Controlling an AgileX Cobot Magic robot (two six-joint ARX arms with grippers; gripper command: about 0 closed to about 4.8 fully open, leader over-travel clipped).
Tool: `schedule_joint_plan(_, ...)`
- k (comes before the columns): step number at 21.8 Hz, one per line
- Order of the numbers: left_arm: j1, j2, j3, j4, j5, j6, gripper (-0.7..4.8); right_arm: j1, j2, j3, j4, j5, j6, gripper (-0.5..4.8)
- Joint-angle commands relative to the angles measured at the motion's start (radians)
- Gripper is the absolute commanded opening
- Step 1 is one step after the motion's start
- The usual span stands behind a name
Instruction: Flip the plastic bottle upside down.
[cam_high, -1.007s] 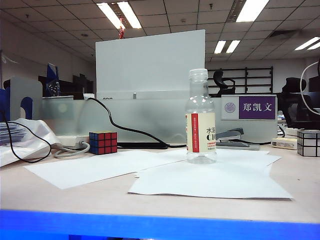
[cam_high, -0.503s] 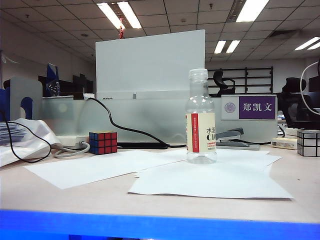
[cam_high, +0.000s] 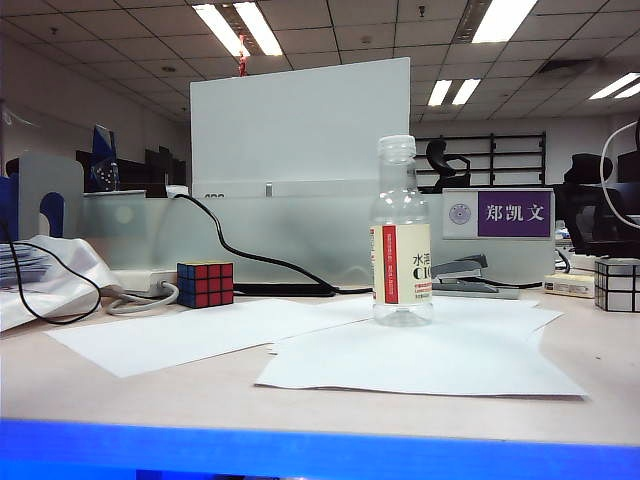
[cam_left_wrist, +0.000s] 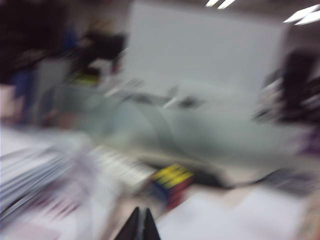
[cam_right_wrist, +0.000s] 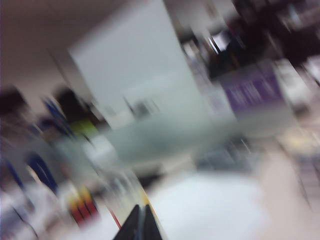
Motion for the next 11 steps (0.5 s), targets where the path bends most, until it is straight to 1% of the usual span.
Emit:
schedule_joint_plan(1, -0.002, 0.010, 0.001, 0.182, 0.214, -0.077, -0.05, 0.058, 0.014, -0.005, 0.253, 0.129, -0.013, -0.01)
schedule_joint_plan(2, -0.002, 0.020, 0.002, 0.206, 0.249, -0.090, -0.04, 0.074, 0.024, -0.005, 0.288, 0.148, -0.038, -0.01)
schedule_joint_plan(4, -0.002, 0.056, 0.002, 0.213, 0.282, -0.093, 0.04, 0.126, 0.097, -0.004, 0.355, 0.142, -0.127, -0.01)
schedule_joint_plan(6, -0.002, 0.090, 0.002, 0.221, 0.287, -0.091, 0.04, 0.164, 0.171, -0.002, 0.402, 0.119, -0.133, 0.00)
schedule_joint_plan(8, -0.002, 0.134, 0.006, 0.272, 0.351, -0.100, 0.04, 0.224, 0.291, 0.008, 0.521, 0.048, -0.139, 0.00)
schedule_joint_plan(9, -0.003, 0.167, 0.019, 0.325, 0.417, -0.127, 0.04, 0.266, 0.374, 0.035, 0.587, 0.006, -0.155, 0.00)
schedule_joint_plan(11, -0.008, 0.203, 0.058, 0.335, 0.466, -0.143, 0.04, 0.325, 0.493, 0.108, 0.603, -0.045, -0.237, 0.00)
